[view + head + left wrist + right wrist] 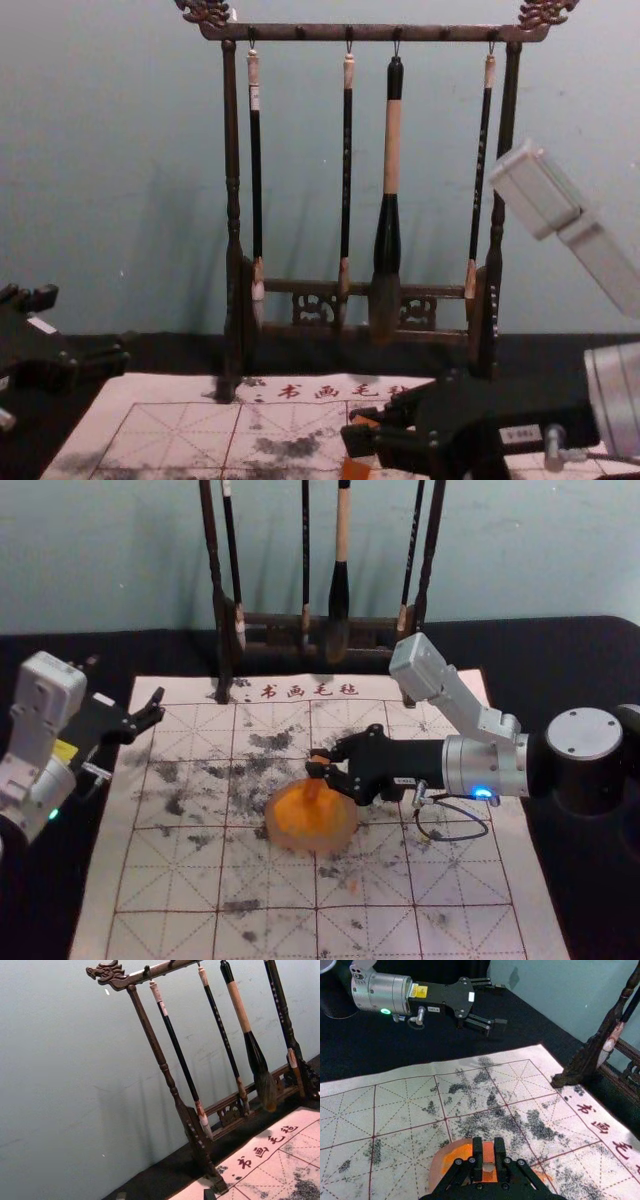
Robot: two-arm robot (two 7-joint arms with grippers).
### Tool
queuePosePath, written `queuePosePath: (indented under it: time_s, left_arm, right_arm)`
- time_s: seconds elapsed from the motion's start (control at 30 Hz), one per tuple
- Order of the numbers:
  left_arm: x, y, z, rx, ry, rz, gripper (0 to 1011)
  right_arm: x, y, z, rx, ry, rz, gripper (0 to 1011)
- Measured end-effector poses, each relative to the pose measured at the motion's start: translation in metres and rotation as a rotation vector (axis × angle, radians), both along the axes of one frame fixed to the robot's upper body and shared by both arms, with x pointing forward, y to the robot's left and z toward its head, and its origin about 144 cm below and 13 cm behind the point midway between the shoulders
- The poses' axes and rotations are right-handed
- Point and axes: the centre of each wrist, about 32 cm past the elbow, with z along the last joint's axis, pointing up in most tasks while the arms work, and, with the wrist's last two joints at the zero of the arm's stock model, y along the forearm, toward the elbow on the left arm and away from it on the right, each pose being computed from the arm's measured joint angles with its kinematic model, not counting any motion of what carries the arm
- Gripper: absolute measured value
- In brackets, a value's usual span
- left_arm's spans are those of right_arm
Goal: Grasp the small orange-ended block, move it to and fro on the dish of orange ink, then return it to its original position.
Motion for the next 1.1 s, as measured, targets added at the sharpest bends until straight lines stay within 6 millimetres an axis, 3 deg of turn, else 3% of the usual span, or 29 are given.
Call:
queuePosePath:
  time_s: [1.1]
  left_arm:
    - [0.0,0.0,0.0,0.0,0.0,0.0,1001]
  right_arm:
    - [0.0009,-0.001,-0.0001,-0.023,-0.01,-0.002,144]
